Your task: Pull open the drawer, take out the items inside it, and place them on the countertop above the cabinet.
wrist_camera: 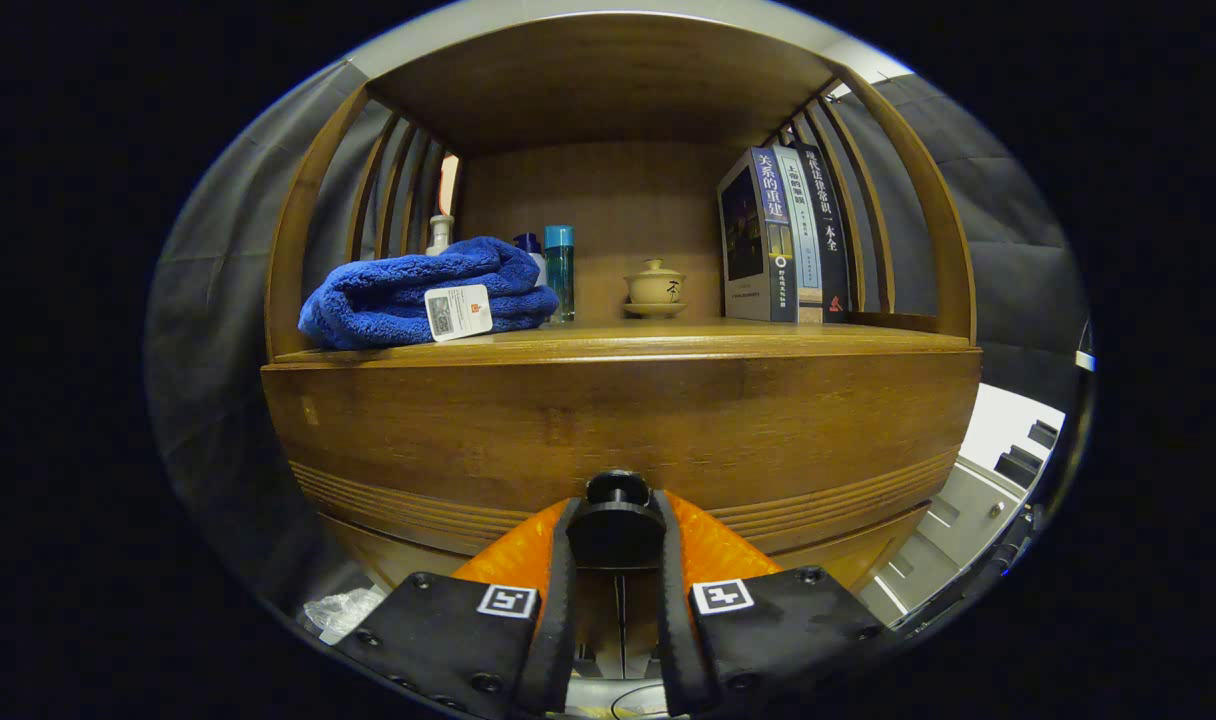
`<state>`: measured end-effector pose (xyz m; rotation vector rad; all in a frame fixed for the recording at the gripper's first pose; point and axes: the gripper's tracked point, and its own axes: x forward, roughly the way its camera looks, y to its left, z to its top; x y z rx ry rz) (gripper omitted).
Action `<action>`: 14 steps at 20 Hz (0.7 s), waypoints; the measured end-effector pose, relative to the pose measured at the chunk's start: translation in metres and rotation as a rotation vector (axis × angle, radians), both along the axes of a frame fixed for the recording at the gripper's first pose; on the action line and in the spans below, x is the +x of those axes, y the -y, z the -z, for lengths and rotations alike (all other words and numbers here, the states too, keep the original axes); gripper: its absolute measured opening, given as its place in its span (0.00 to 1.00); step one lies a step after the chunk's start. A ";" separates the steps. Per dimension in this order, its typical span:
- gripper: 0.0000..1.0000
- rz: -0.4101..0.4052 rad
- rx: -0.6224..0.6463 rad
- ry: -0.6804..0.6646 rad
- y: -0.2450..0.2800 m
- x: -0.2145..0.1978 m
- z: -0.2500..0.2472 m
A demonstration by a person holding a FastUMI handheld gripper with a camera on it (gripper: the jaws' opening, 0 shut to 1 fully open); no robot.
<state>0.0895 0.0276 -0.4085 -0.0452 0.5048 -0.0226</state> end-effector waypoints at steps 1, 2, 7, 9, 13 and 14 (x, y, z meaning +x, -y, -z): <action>0.43 -0.002 0.002 -0.001 0.000 -0.001 0.001; 0.43 -0.009 0.001 -0.001 -0.001 -0.003 0.001; 0.43 -0.034 0.010 -0.012 -0.001 -0.021 -0.005; 0.43 -0.061 -0.002 -0.019 -0.001 -0.031 -0.009; 0.43 -0.077 0.000 -0.059 -0.001 -0.056 -0.011; 0.43 -0.066 0.003 -0.081 0.002 -0.061 -0.008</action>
